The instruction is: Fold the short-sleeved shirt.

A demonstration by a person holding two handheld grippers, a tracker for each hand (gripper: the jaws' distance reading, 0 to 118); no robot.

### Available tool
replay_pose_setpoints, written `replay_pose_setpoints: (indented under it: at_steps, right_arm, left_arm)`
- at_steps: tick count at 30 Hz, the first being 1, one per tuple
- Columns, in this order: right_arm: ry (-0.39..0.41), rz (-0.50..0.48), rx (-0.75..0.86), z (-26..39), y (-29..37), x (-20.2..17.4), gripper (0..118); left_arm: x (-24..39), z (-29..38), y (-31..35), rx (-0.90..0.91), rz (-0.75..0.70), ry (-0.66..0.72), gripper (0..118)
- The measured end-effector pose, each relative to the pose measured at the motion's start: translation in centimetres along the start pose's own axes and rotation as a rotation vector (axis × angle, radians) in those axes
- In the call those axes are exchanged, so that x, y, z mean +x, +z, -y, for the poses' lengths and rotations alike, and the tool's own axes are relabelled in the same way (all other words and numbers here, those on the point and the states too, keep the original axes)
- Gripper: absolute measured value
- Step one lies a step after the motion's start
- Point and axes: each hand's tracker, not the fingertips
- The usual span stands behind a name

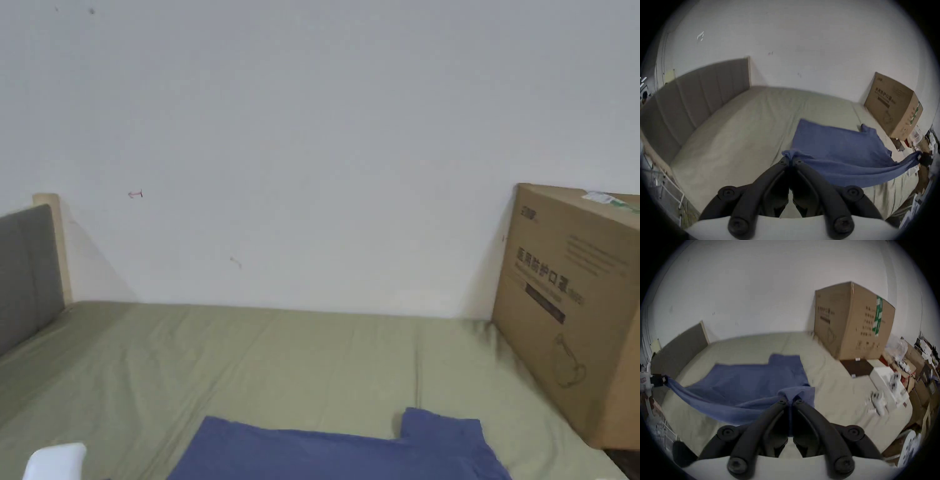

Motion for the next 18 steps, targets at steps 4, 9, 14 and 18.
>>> replay_pose_setpoints:
  at_steps: [4, 9, 14, 18]
  right_arm:
    - [-0.001, -0.008, -0.103, 5.9, 0.5, 0.8, 2]
    - [0.011, 0.021, -0.185, 11.6, 0.3, 1.6, 2]
    - [0.032, 0.051, -0.257, 14.7, -0.1, 0.8, 2]
    - [-0.036, 0.080, -0.268, 15.1, -0.1, 0.4, 7]
  left_arm:
    - [-2.1, 5.5, 0.1, -0.108, 0.001, 0.013, 2]
    - [-2.9, 10.5, 0.6, -0.182, -0.007, -0.032, 2]
    - [-3.1, 13.1, -0.2, -0.237, -0.024, -0.085, 4]
    - [-2.9, 13.4, -0.1, -0.247, -0.048, -0.100, 35]
